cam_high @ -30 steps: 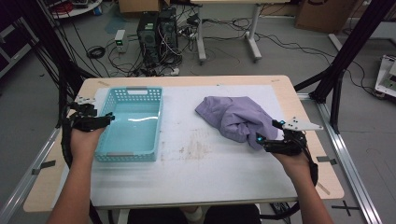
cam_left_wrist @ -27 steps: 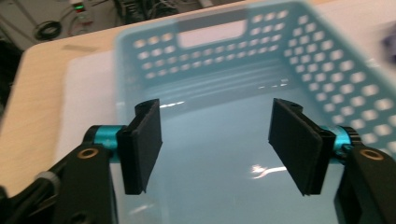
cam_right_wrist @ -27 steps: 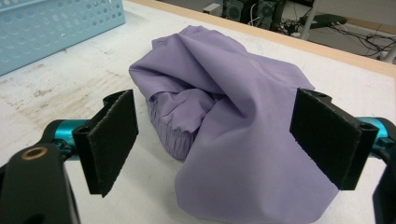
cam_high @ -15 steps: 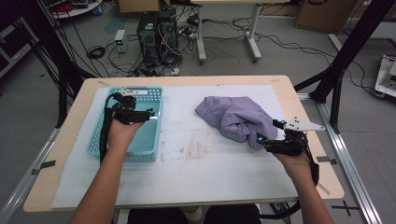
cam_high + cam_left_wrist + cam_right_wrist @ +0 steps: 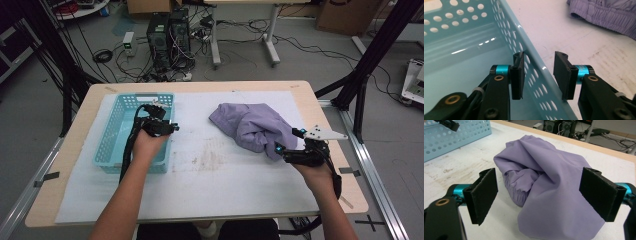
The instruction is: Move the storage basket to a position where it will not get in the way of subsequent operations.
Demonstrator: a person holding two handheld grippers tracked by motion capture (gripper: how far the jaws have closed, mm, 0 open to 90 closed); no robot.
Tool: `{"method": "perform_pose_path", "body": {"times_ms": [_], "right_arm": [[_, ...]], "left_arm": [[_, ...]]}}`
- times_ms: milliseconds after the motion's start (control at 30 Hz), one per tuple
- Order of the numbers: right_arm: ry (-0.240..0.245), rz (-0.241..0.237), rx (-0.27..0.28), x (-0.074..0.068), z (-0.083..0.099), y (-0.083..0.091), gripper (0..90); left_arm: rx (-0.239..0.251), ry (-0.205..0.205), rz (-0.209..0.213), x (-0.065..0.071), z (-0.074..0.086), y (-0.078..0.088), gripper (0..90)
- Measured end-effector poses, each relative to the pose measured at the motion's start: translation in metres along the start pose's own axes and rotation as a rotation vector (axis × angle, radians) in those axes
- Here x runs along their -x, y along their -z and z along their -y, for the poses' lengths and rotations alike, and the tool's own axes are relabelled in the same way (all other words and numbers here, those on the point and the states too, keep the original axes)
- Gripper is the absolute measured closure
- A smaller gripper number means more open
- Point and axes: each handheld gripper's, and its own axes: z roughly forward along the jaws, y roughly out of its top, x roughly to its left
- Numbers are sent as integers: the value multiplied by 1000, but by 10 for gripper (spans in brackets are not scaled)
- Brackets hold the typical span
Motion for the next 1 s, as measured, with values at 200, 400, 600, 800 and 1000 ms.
{"method": "perform_pose_path", "body": {"times_ms": [200, 400, 600, 800, 1000], "right_arm": [[3, -2, -2, 0, 0, -1, 155], [6, 0, 6, 0, 0, 0, 155], [5, -1, 3, 0, 0, 0, 155], [7, 0, 1, 0, 0, 0, 155], [2, -2, -3, -1, 0, -1, 155]], "left_arm": [[-8, 13, -53, 3, -1, 1, 660], [-18, 23, -135, -5, 0, 8, 772], [-36, 29, -165, -18, 3, 13, 823], [-39, 47, -182, -23, 4, 15, 825], [-42, 86, -208, -36, 8, 22, 830]]}}
